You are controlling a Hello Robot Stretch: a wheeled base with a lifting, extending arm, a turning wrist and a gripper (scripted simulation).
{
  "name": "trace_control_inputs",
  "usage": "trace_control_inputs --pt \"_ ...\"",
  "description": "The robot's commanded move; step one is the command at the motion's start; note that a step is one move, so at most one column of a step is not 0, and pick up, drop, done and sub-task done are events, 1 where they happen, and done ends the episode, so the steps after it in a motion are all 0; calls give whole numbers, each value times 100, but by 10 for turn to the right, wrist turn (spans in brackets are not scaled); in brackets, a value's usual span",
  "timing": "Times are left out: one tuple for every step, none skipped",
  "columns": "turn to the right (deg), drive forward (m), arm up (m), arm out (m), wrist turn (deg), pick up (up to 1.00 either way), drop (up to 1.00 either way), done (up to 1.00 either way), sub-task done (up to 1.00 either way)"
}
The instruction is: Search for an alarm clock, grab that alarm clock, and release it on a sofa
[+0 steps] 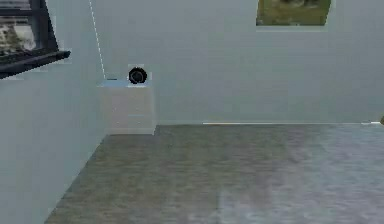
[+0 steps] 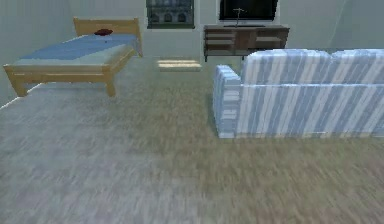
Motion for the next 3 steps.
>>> trace_control_inputs --pt "0 100 0 0 0 0 0 0 0" --pt "0 95 0 0 0 0 0 0 0" --pt "-450 0 0 0 0 0 0 0 0"
